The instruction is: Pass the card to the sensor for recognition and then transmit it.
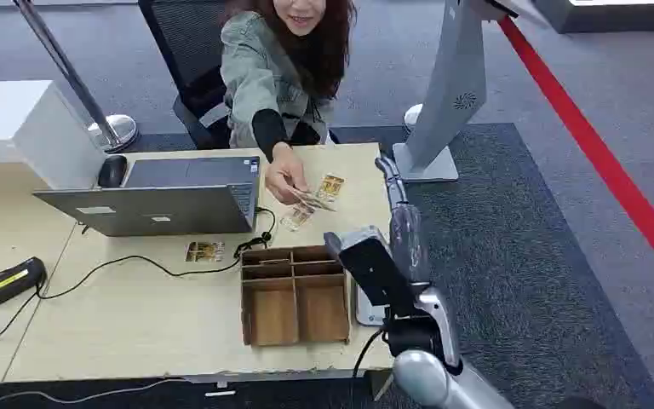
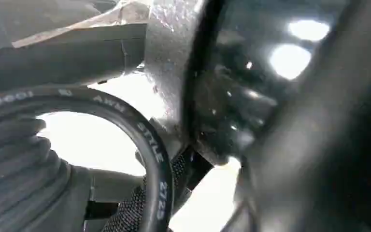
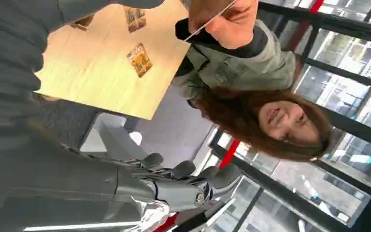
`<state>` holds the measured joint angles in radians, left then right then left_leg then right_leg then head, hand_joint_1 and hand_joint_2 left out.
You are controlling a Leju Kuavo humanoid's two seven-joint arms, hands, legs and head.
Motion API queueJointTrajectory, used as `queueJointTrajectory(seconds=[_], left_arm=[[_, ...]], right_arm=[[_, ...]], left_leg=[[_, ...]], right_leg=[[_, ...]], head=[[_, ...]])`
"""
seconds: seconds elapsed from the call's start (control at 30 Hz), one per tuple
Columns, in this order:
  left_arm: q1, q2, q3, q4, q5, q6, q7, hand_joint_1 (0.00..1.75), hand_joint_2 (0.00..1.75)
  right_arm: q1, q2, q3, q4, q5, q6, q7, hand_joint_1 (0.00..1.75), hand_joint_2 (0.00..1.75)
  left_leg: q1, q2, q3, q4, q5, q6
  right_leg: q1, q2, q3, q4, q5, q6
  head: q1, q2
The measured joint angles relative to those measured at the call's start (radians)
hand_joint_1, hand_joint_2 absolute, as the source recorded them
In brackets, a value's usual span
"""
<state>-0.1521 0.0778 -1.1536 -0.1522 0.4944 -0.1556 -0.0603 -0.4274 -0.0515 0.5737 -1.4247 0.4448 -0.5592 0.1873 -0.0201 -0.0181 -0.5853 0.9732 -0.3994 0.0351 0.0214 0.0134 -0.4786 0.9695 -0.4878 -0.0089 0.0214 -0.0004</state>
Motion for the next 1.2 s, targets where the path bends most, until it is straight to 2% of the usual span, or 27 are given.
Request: queueJointTrajectory(seconds=[0.37, 0.77, 0.83, 0.87, 0.9, 0.93, 0.97, 1.0, 1.07, 1.2], left_arm=[[-0.005, -0.001, -0.021, 0.0, -0.013, -0.003, -0.012, 0.0, 1.75], [-0.006, -0.001, -0.026, 0.0, -0.013, -0.001, -0.012, 0.0, 1.75], [-0.006, -0.001, -0.026, 0.0, -0.012, -0.001, -0.012, 0.0, 1.75], [-0.006, -0.001, -0.026, 0.0, -0.012, -0.001, -0.012, 0.0, 1.75], [-0.006, -0.001, -0.026, 0.0, -0.012, -0.001, -0.012, 0.0, 1.75], [-0.006, -0.001, -0.026, 0.0, -0.013, -0.001, -0.012, 0.0, 1.75], [-0.006, -0.001, -0.026, 0.0, -0.012, -0.001, -0.012, 0.0, 1.75], [-0.006, -0.001, -0.027, 0.0, -0.012, -0.001, -0.012, 0.0, 1.75], [-0.007, -0.001, -0.03, 0.0, -0.012, -0.001, -0.013, 0.0, 1.75], [-0.007, -0.001, -0.034, 0.0, -0.012, -0.001, -0.021, 0.0, 1.75]], right_arm=[[-0.089, 0.048, 0.016, 0.116, 0.021, 0.0, 0.023, 0.0, 1.75], [-0.099, 0.075, 0.035, 0.153, 0.015, 0.008, 0.035, 0.0, 1.75], [-0.099, 0.075, 0.038, 0.156, 0.009, 0.008, 0.038, 0.05, 1.75], [-0.099, 0.074, 0.039, 0.156, 0.005, 0.008, 0.04, 0.16, 1.75], [-0.099, 0.074, 0.04, 0.157, 0.003, 0.008, 0.041, 0.42, 1.75], [-0.099, 0.073, 0.041, 0.16, 0.002, 0.008, 0.043, 0.42, 1.75], [-0.098, 0.072, 0.042, 0.161, 0.001, 0.008, 0.043, 0.91, 1.75], [-0.098, 0.072, 0.043, 0.164, -0.001, 0.008, 0.043, 1.5, 1.75], [-0.097, 0.071, 0.044, 0.165, -0.003, 0.007, 0.043, 1.75, 1.75], [-0.096, 0.07, 0.046, 0.165, -0.003, 0.008, 0.043, 1.75, 1.75]], left_leg=[[0.0, -0.001, 0.0, 0.0, 0.0, 0.0], [0.0, -0.001, 0.0, 0.0, 0.0, 0.0], [0.0, 0.0, 0.0, 0.0, 0.0, 0.0], [0.0, 0.0, 0.0, 0.0, 0.0, 0.0], [0.0, 0.0, 0.0, 0.0, 0.0, 0.0], [0.0, 0.0, 0.0, 0.0, 0.0, 0.0], [0.0, 0.0, 0.0, 0.0, 0.0, 0.0], [0.0, 0.0, 0.0, 0.0, 0.0, 0.0], [0.0, 0.0, 0.0, 0.0, 0.0, 0.0], [0.0, 0.0, 0.0, 0.0, 0.0, 0.0]], right_leg=[[0.0, 0.0, 0.0, 0.0, 0.0, 0.0], [0.0, 0.0, 0.0, 0.0, 0.0, 0.0], [0.0, 0.0, 0.0, 0.0, 0.0, 0.0], [0.0, 0.0, 0.0, 0.0, 0.0, 0.0], [0.0, 0.0, 0.0, 0.0, 0.0, 0.0], [0.0, 0.0, 0.0, 0.0, 0.0, 0.0], [0.0, 0.0, 0.0, 0.0, 0.0, 0.0], [0.0, 0.0, 0.0, 0.0, 0.0, 0.0], [0.0, 0.0, 0.0, 0.0, 0.0, 0.0], [0.0, 0.0, 0.0, 0.0, 0.0, 0.0]], head=[[0.0, 0.0], [0.0, 0.0], [0.0, 0.0], [0.0, 0.0], [0.0, 0.0], [0.0, 0.0], [0.0, 0.0], [0.0, 0.0], [0.0, 0.0], [0.0, 0.0]])
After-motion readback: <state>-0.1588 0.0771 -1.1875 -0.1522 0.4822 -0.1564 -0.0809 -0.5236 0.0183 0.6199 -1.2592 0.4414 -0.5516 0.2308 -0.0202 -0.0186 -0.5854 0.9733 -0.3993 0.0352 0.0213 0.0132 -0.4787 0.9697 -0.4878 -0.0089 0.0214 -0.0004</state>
